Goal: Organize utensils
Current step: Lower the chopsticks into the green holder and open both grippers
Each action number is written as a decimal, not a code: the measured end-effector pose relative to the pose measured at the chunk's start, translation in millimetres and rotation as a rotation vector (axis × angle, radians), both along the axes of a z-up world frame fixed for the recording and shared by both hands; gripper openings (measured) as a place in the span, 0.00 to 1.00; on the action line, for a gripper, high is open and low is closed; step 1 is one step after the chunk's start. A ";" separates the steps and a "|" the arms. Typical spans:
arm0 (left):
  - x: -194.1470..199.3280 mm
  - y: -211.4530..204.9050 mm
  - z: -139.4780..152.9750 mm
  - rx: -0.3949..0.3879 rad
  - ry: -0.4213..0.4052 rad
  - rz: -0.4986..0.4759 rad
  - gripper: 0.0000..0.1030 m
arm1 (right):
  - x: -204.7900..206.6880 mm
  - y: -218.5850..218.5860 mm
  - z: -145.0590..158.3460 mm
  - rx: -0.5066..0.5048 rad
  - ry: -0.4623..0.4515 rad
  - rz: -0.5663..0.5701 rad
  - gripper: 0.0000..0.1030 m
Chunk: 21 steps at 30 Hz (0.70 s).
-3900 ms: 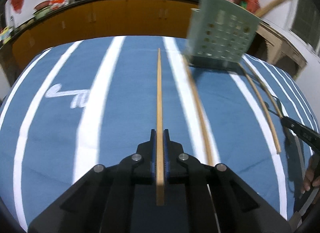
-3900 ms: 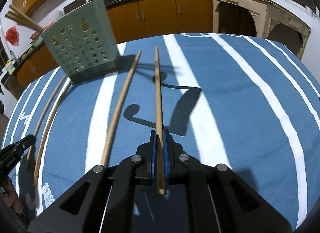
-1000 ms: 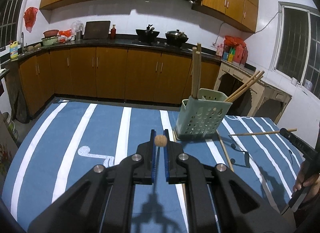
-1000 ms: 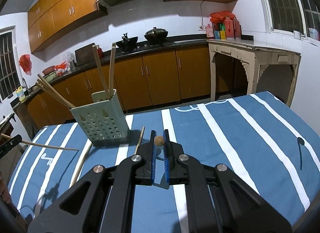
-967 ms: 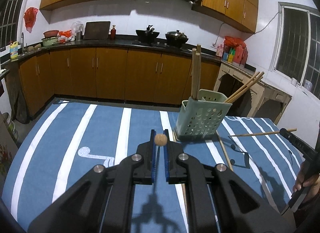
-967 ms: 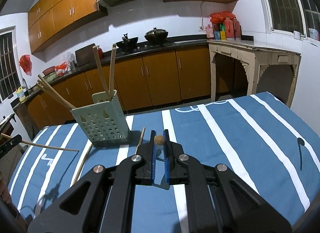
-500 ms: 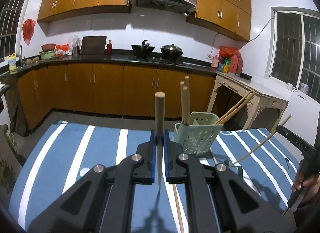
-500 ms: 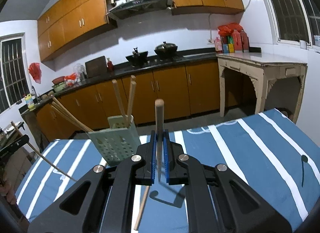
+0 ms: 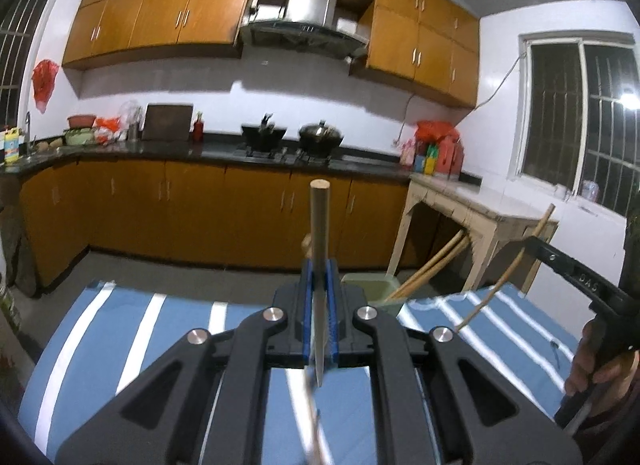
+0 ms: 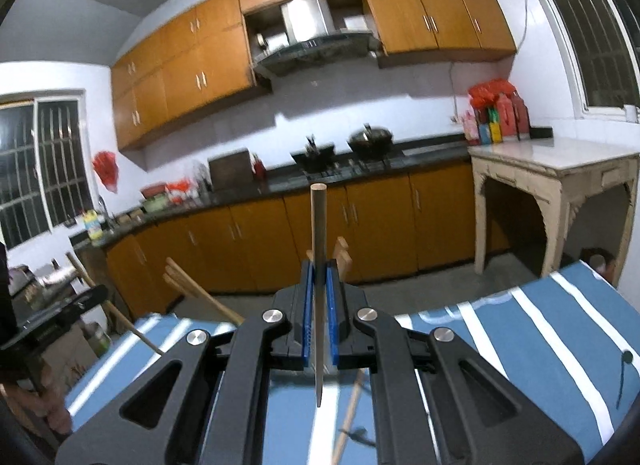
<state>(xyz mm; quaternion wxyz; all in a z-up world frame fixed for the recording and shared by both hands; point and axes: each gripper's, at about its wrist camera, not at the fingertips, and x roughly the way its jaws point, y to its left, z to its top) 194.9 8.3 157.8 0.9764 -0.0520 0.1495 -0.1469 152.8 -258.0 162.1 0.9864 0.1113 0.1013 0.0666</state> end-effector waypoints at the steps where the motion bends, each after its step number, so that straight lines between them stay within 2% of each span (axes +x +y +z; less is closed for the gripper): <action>1: 0.8 -2.5 4.4 -0.006 -0.013 -0.001 0.08 | 1.0 1.0 4.0 0.004 -0.016 0.002 0.07; 5: 11.8 -14.8 23.1 -0.043 -0.061 0.005 0.08 | 10.3 2.3 18.4 0.017 -0.090 0.006 0.07; 11: 27.7 -29.0 38.5 -0.080 -0.118 0.021 0.08 | 26.2 1.2 21.3 0.029 -0.152 -0.012 0.07; 21: 58.0 -46.2 34.0 -0.094 -0.145 0.050 0.08 | 50.2 -0.6 9.3 0.060 -0.175 -0.042 0.07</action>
